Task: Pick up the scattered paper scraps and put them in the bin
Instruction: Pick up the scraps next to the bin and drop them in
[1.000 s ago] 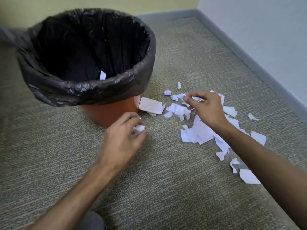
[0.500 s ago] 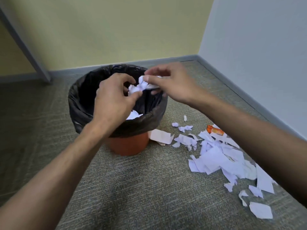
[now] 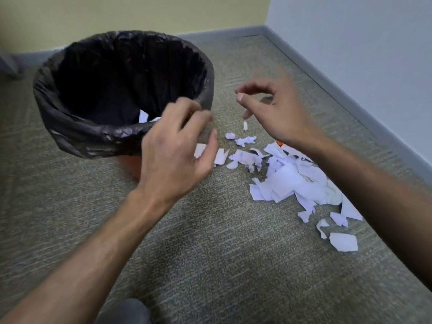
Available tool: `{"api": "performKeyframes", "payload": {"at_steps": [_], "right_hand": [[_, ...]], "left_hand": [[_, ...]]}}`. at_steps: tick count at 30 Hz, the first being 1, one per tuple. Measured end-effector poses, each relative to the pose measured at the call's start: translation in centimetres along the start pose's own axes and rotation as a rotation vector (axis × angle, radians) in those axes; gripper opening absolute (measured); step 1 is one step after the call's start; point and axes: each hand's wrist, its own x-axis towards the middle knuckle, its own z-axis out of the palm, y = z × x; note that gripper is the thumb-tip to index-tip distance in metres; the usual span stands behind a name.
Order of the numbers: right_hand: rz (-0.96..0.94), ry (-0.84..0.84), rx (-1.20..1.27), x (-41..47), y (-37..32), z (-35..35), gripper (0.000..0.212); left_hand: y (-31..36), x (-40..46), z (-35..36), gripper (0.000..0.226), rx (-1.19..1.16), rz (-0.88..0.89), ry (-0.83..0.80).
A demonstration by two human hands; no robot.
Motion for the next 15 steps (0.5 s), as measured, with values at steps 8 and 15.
{"api": "performKeyframes", "payload": {"at_steps": [8,15], "right_hand": [[0.190,-0.153,-0.284,-5.4,11.5,0.7,0.021],[0.264,-0.255,-0.447,-7.0,17.5,3.9,0.040]], "left_hand": [[-0.9,-6.0,8.6,0.024,0.051,-0.108,-0.427],[-3.9,-7.6,13.7,0.035,0.212,-0.163,-0.691]]}}
